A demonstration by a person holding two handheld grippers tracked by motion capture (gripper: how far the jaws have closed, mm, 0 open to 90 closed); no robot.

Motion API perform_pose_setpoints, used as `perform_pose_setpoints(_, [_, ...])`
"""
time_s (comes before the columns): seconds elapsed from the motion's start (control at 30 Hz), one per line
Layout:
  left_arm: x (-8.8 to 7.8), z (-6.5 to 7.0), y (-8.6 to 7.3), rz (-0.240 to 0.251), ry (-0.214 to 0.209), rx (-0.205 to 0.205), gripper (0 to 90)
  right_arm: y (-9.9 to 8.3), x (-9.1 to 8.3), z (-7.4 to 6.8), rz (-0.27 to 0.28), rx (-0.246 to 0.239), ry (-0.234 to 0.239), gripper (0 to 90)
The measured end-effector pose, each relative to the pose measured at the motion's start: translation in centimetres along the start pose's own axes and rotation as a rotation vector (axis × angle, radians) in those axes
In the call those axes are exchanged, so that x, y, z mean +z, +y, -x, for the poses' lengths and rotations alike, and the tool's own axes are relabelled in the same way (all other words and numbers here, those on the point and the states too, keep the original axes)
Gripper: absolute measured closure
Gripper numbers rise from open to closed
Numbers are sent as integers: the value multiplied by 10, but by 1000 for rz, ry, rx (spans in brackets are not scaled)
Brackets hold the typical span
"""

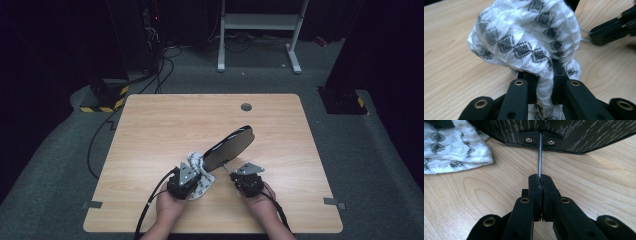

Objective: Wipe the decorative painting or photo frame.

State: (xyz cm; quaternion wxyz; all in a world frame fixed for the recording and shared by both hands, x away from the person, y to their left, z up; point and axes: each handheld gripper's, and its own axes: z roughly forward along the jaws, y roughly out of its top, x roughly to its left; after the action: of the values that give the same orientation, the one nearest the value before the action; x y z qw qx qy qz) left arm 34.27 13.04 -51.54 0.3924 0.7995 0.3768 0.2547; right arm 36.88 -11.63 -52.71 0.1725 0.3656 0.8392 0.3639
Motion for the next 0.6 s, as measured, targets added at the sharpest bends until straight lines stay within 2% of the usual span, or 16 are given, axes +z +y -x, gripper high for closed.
perform_pose_setpoints(0.1, [7, -4, -1, -10, -5, -23, 786, 0, 0, 0, 0, 1, 3, 884])
perform_pose_setpoints(0.37, [23, -10, 1, -33, -10, -7, 780, 0, 0, 2, 0, 9, 7, 877])
perform_pose_setpoints(0.47, [24, -11, 2, -35, -20, -23, 780, 0, 0, 2, 1, 10, 3, 876])
perform_pose_setpoints(0.6, [16, -9, 4, -19, -40, -23, 781, 0, 0, 1, 0, 11, -3, 884])
